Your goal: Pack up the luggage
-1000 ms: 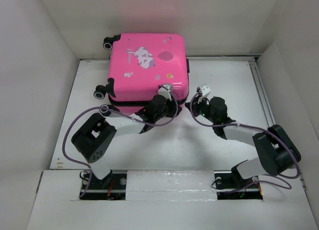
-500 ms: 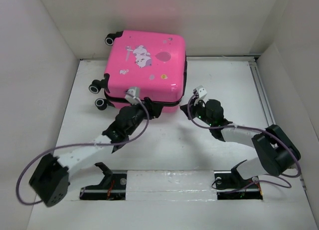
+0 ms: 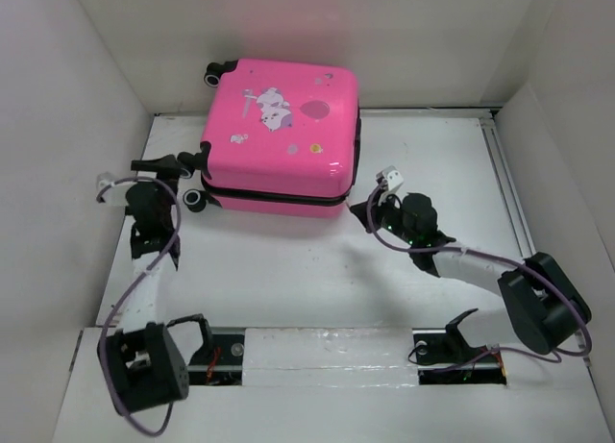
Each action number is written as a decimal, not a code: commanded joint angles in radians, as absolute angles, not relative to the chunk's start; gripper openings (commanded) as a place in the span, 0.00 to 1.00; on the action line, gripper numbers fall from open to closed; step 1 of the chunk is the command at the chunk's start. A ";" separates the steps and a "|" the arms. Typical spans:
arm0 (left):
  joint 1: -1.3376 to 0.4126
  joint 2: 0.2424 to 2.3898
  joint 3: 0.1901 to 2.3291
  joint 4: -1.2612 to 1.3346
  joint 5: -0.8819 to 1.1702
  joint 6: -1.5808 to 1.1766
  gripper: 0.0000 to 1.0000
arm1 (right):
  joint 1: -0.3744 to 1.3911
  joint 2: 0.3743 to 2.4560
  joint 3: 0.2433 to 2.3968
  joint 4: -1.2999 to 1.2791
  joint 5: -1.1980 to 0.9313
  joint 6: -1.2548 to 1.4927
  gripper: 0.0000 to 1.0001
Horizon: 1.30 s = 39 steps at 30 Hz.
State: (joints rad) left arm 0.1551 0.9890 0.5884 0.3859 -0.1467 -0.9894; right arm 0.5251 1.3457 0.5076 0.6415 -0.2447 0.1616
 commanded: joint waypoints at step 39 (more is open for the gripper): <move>0.290 1.531 0.641 1.172 0.402 -1.342 0.26 | 0.446 1.492 0.620 0.690 -0.412 0.041 0.54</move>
